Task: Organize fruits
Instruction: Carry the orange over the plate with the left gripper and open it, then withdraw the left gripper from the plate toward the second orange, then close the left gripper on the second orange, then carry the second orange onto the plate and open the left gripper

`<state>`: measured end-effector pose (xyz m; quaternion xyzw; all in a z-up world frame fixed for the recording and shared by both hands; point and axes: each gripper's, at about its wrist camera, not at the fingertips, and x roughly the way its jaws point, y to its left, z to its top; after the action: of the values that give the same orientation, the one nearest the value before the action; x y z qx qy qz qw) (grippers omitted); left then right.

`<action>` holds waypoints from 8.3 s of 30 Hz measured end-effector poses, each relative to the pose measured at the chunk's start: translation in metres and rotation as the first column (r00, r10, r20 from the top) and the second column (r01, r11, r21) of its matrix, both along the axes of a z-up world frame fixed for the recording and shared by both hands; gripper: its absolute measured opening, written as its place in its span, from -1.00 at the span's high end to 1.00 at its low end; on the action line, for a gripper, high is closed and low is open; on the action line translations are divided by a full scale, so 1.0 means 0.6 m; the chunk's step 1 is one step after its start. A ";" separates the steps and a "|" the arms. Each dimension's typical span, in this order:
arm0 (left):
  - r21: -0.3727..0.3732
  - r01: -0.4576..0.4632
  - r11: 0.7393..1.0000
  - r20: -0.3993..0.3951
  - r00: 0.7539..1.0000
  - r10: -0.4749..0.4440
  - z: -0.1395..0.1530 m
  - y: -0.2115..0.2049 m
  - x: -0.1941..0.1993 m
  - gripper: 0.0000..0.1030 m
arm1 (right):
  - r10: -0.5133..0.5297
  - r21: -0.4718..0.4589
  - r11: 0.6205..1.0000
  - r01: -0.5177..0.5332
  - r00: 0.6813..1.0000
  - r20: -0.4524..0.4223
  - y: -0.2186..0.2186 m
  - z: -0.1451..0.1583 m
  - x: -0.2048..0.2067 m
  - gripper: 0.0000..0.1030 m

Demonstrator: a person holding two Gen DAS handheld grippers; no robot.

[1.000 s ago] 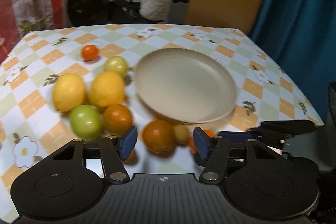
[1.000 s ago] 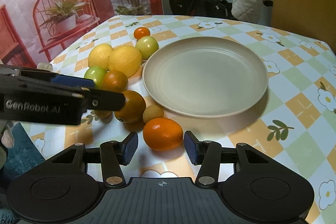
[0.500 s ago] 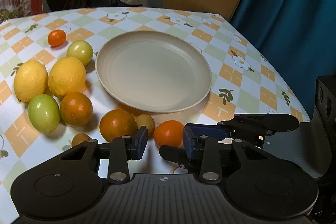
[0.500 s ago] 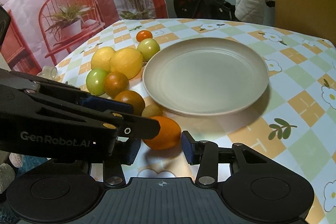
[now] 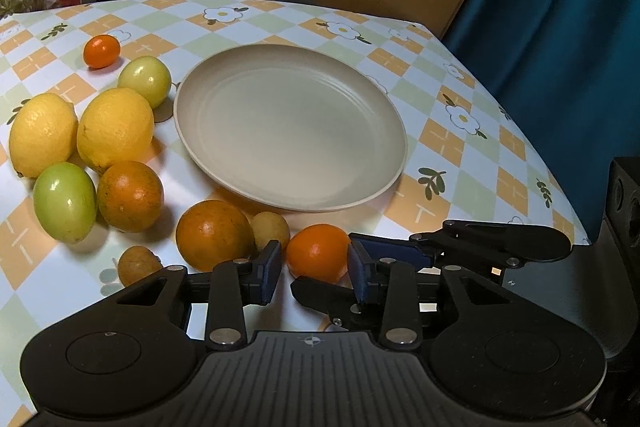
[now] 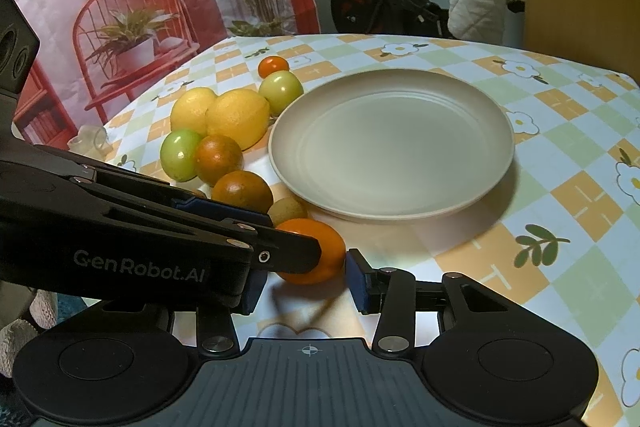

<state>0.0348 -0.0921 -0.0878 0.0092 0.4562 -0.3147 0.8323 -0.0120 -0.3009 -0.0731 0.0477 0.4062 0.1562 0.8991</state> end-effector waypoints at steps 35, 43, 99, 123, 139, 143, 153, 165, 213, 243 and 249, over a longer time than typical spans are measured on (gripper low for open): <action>-0.098 0.062 0.993 0.012 0.998 -0.061 0.011 -0.103 0.120 0.32 | -0.085 -0.119 0.988 0.100 0.989 0.124 -0.082 0.017 0.098 0.24; -0.100 0.049 0.994 -0.006 0.999 -0.050 0.000 -0.134 0.159 0.32 | -0.100 -0.146 0.982 0.117 0.988 0.116 -0.105 0.008 0.143 0.24; 0.080 -0.224 0.971 0.235 0.951 0.200 0.077 0.031 0.040 0.21 | -0.133 -0.049 0.989 0.140 0.984 0.122 -0.018 0.061 0.043 0.12; 0.013 -0.257 0.966 0.107 0.961 0.255 0.035 0.104 0.029 0.22 | -0.061 -0.090 0.994 0.068 0.995 0.077 0.022 0.038 0.021 0.13; -0.046 -0.188 0.981 0.023 0.982 0.190 0.019 0.099 0.032 0.22 | 0.092 -0.114 0.990 -0.083 0.993 0.074 0.068 0.033 0.020 0.21; -0.053 -0.172 0.984 0.010 0.985 0.173 0.012 0.095 0.034 0.22 | 0.131 -0.128 0.984 -0.120 0.988 0.082 0.083 0.033 0.025 0.21; -0.074 -0.154 0.985 -0.020 0.988 0.152 -0.004 0.094 0.048 0.21 | 0.169 -0.130 0.979 -0.156 0.981 0.095 0.093 0.029 0.040 0.22; -0.073 -0.130 0.989 -0.008 0.991 0.130 -0.008 0.090 0.048 0.19 | 0.171 -0.136 0.978 -0.157 0.980 0.101 0.095 0.028 0.038 0.28; -0.075 -0.010 0.997 0.071 0.997 0.015 0.027 0.007 0.084 0.16 | 0.099 -0.225 0.973 -0.044 0.967 0.236 0.043 0.050 0.056 0.31; -0.071 0.077 0.995 0.012 0.997 -0.077 -0.010 -0.151 0.155 0.16 | -0.041 -0.252 0.962 0.100 0.972 0.232 -0.097 0.005 0.116 0.30; -0.069 0.073 0.995 0.020 0.997 -0.072 -0.008 -0.158 0.165 0.16 | -0.041 -0.267 0.958 0.106 0.970 0.238 -0.103 0.003 0.131 0.30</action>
<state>0.1339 -0.1869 -0.0927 -0.0008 0.4369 -0.3603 0.8242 0.0667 -0.3627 -0.0710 -0.0821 0.3150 0.0687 0.9430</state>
